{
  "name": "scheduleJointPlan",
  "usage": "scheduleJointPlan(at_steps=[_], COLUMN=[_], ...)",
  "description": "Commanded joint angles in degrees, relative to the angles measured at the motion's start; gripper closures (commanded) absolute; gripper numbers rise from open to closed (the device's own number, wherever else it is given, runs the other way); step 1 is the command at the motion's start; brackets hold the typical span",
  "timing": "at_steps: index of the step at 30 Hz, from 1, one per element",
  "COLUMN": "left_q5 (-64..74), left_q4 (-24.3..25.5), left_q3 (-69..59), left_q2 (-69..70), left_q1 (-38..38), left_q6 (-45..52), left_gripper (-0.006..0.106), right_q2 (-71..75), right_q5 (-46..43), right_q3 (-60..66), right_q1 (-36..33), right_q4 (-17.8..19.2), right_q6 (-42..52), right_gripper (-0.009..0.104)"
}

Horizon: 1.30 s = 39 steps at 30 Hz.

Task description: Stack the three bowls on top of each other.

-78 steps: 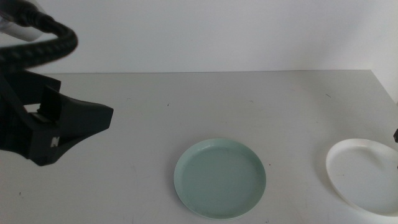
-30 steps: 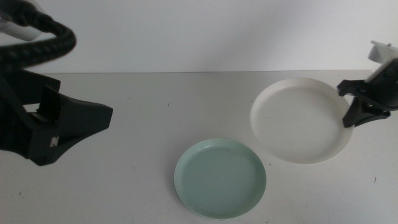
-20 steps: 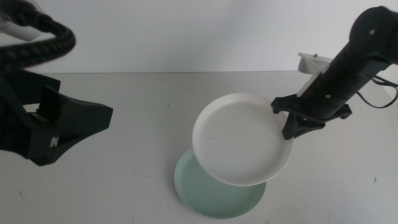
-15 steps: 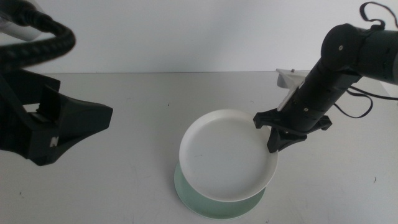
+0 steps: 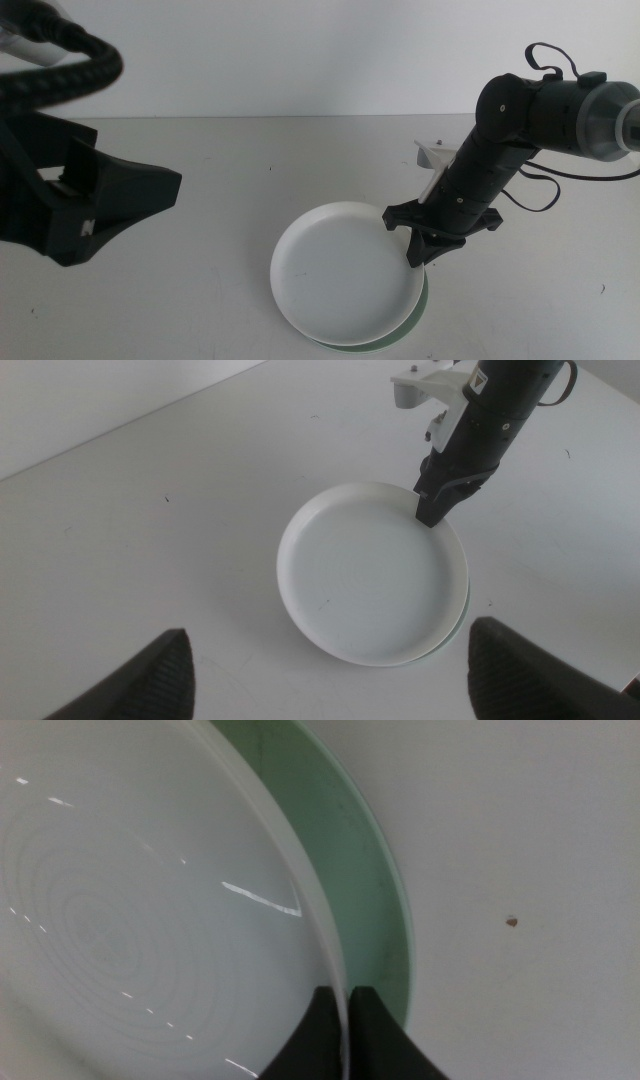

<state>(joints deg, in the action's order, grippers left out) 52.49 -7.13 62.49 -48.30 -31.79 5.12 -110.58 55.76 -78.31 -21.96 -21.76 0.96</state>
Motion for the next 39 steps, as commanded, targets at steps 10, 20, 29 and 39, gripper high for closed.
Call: scheduleJointPlan(at_steps=[10,20,29,39], left_q5=[-3.8,-3.8,-3.8,-10.8], left_q4=[-0.4,-0.4,-0.4,-0.1], left_q3=[1.4,1.4,1.4,1.4], left_q2=[0.2,0.2,0.2,-0.5], left_q1=[-0.2,-0.2,-0.2,-0.2], left_q6=[-0.3,-0.3,-0.3,-1.2], left_gripper=[-0.005,-0.005,-0.005,-0.005], right_q2=[2.8,3.5,5.2,7.3], right_q5=[0.2,4.0,12.7,18.4], right_q3=[-1.7,-4.7,-15.4,-27.8], right_q1=[-0.2,0.0,0.1,1.9], right_q4=[0.5,1.0,4.7,6.2], right_q6=[1.1,1.4,2.2,2.6], right_gripper=[0.078,0.051,0.051,0.051])
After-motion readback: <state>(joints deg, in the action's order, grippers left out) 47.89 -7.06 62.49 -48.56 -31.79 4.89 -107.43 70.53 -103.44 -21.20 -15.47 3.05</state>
